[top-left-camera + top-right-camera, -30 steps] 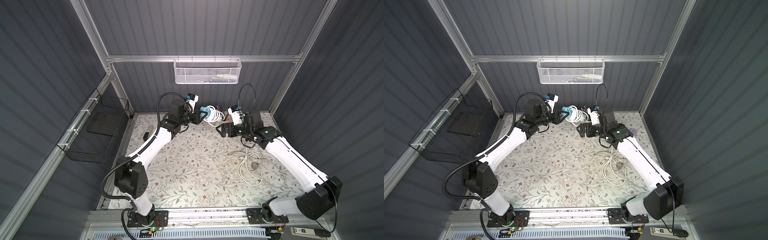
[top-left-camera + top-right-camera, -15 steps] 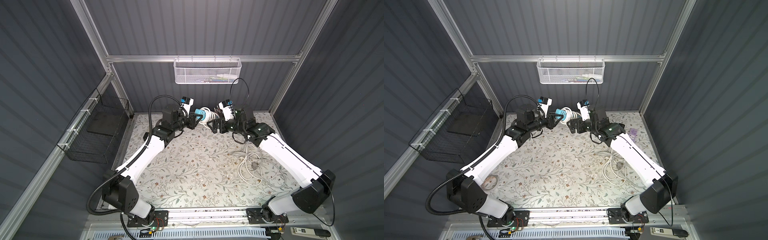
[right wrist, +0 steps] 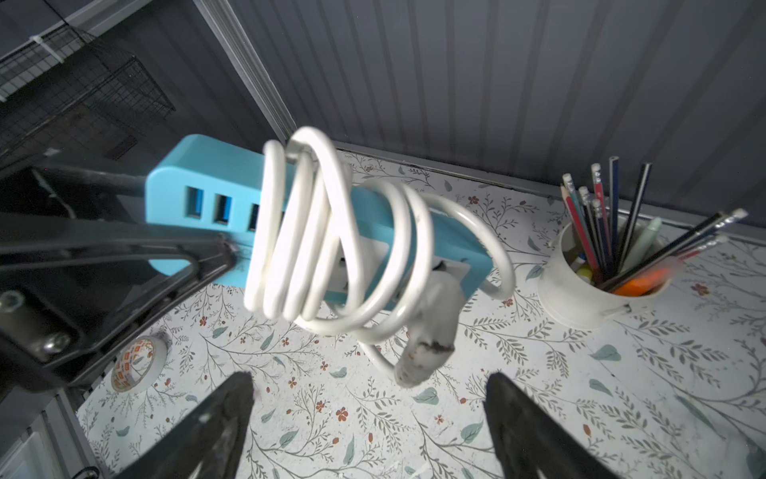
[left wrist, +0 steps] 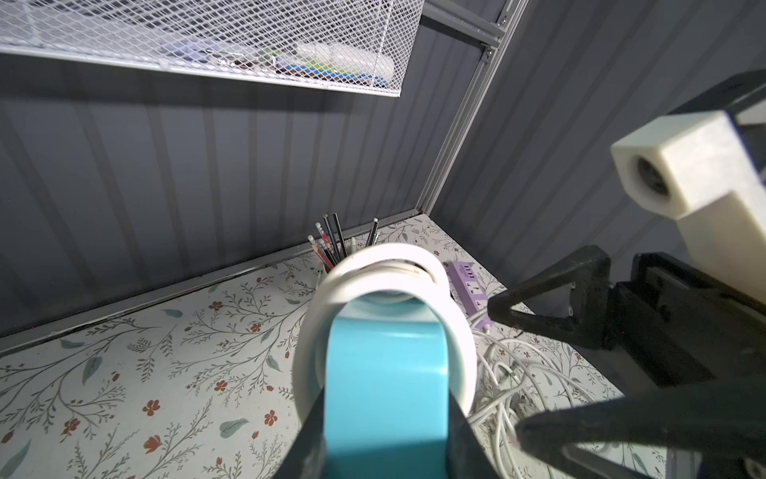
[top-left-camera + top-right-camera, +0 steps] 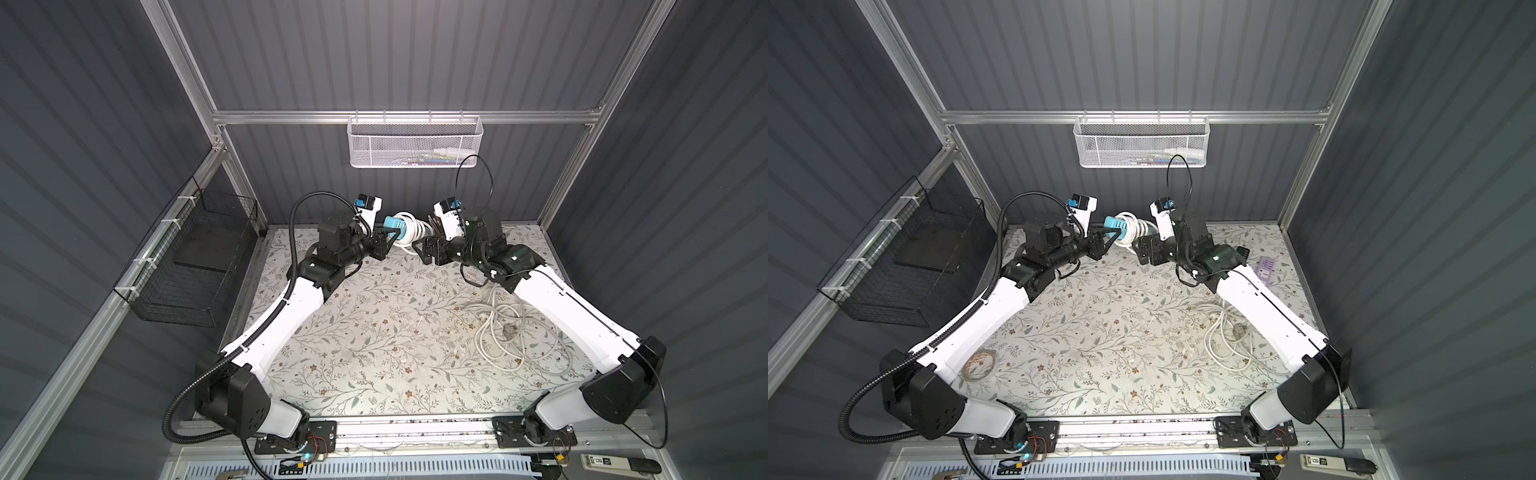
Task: Unwrap the cord wrapped around the power strip
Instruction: Unwrap the power cord from the power strip.
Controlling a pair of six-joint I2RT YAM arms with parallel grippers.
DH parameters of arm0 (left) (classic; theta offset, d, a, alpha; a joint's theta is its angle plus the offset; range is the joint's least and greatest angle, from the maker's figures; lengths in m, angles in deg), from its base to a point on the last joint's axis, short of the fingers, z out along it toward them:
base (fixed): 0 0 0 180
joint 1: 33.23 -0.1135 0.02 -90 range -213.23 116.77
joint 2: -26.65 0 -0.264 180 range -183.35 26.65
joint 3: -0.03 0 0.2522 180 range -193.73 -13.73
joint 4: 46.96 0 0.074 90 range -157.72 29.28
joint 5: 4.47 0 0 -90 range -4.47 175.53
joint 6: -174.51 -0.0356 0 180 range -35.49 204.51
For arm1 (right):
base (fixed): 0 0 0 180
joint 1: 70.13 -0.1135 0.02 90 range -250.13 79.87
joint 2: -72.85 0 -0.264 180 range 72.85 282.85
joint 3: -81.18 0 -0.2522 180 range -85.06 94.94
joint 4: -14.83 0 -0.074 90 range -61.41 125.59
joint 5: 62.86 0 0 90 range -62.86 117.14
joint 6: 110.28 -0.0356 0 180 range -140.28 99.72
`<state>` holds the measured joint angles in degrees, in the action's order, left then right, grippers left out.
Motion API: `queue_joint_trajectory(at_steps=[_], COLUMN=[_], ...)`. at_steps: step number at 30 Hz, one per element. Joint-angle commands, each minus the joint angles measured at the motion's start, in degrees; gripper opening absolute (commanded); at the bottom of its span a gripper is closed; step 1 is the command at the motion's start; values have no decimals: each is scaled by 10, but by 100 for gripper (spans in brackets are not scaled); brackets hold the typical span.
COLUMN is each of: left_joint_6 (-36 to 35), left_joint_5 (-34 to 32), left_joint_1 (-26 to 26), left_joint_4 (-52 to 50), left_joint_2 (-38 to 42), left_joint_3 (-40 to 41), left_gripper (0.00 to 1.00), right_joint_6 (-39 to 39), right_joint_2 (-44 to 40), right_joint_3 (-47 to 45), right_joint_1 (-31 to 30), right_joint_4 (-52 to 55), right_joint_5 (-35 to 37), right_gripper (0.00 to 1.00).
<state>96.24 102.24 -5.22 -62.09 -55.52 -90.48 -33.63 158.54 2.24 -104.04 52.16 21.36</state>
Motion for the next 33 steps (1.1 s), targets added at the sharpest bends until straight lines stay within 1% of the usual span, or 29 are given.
queue_joint_trajectory(at_steps=[1, 2, 6, 19, 20, 22, 28, 32, 33], left_joint_6=[-11, -10, -7, 17, 18, 22, 35, 39, 40], left_joint_5=[-5, -4, -1, 17, 17, 37, 49, 53, 54], left_joint_1=[-1, -1, -2, -1, -1, -1, -1, -1, -1], left_joint_4=[37, 35, 32, 40, 41, 42, 53, 60, 62], left_joint_2=[35, 35, 38, 40, 40, 40, 40, 40, 41], left_joint_3=[-25, -28, -33, -36, -36, -36, -36, -36, -36], left_gripper=[0, 0, 0, 0, 0, 0, 0, 0, 0], right_joint_6=[0, 0, -4, -4, -7, -12, -17, -20, -22], right_joint_2=[4, 8, 19, 34, 33, 33, 41, 47, 48], right_joint_3=[2, 4, 10, 16, 14, 10, 11, 15, 15], right_joint_1=[-1, -1, -1, 13, 17, 23, 32, 33, 32], right_joint_4=[-7, -7, -10, -10, -26, -34, -43, -47, -48], right_joint_5=[11, 10, 5, 0, -2, -8, -22, -29, -32], right_gripper=[74, 70, 60, 53, 52, 50, 49, 43, 43])
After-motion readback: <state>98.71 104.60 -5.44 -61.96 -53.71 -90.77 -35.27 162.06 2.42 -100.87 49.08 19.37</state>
